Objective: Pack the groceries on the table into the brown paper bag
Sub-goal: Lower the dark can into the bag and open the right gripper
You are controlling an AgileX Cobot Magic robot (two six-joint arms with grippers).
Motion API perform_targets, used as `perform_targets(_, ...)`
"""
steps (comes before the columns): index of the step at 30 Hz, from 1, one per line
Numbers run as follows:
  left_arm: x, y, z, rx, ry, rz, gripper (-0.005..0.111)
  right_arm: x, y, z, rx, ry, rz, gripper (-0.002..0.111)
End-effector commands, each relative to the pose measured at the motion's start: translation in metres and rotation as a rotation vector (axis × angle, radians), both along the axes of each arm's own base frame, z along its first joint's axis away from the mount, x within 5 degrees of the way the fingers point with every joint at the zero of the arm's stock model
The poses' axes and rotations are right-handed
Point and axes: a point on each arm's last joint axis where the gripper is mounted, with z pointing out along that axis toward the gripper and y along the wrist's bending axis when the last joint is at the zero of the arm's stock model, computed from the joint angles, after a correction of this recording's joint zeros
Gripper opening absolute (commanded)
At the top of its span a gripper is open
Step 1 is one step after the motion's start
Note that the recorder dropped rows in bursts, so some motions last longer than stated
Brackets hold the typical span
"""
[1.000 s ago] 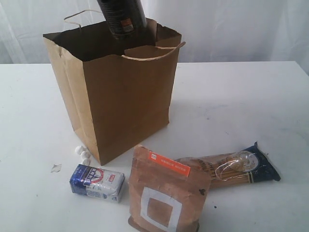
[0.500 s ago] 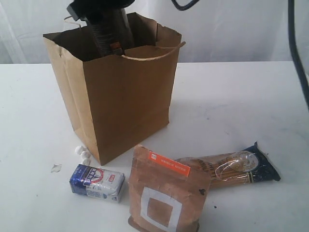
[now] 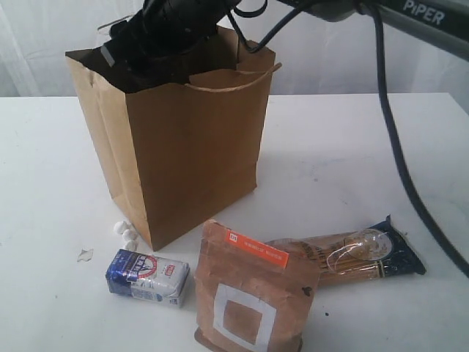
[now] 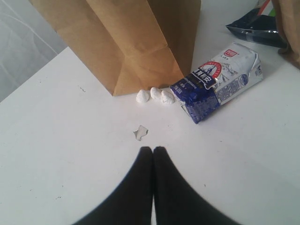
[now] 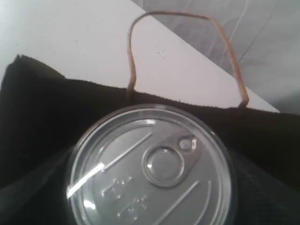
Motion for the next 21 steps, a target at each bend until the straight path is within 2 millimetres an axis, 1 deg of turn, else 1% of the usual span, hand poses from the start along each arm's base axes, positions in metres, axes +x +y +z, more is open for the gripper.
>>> perform_targets(1,0.0,0.0,-0.001,-0.011,0.006,-0.004,0.0,0.008,-0.01,0.003,-0.012,-0.011,-0.033,0.0)
perform_targets(4,0.0,0.0,-0.001,-0.011,0.006,-0.004,0.0,0.009,-0.011,0.0,-0.016,0.002,-0.051,0.001)
perform_targets(6,0.0,0.0,-0.001,-0.011,0.006,-0.004,0.0,0.009,-0.011,0.0,-0.019,0.006,-0.051,0.007)
perform_targets(7,0.0,0.0,-0.001,-0.011,0.006,-0.004,0.0,0.009,-0.011,0.0,-0.02,0.007,-0.051,0.012)
perform_targets(11,0.0,0.0,-0.001,-0.011,0.006,-0.004,0.0,0.007,-0.012,0.0,-0.016,0.024,-0.049,0.047)
perform_targets(13,0.0,0.0,-0.001,-0.011,0.006,-0.004,0.0,0.006,-0.012,0.002,-0.013,0.021,-0.049,0.056)
perform_targets(18,0.0,0.0,-0.001,-0.011,0.006,-0.004,0.0,0.002,-0.016,0.013,0.003,0.002,-0.049,0.057)
perform_targets(21,0.0,0.0,-0.001,-0.011,0.006,-0.004,0.0,0.001,-0.017,0.016,0.007,-0.003,-0.049,0.057)
